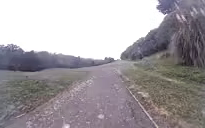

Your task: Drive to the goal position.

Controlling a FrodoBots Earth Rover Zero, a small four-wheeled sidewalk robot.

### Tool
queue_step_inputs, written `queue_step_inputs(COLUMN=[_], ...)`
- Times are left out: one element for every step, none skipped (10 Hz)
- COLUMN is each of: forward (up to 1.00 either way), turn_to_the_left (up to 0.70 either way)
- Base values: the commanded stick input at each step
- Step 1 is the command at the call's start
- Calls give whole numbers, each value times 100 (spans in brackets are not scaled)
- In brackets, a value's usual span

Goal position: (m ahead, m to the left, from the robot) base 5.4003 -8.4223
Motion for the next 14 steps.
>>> queue_step_inputs(forward=[45, 45, 45, 45, 45, 45, 45, 45, 45, 45, 45, 45, 45, 45], turn_to_the_left=[0, 0, 0, 0, 0, 0, 0, 0, 0, 0, 0, 0, 0, 0])
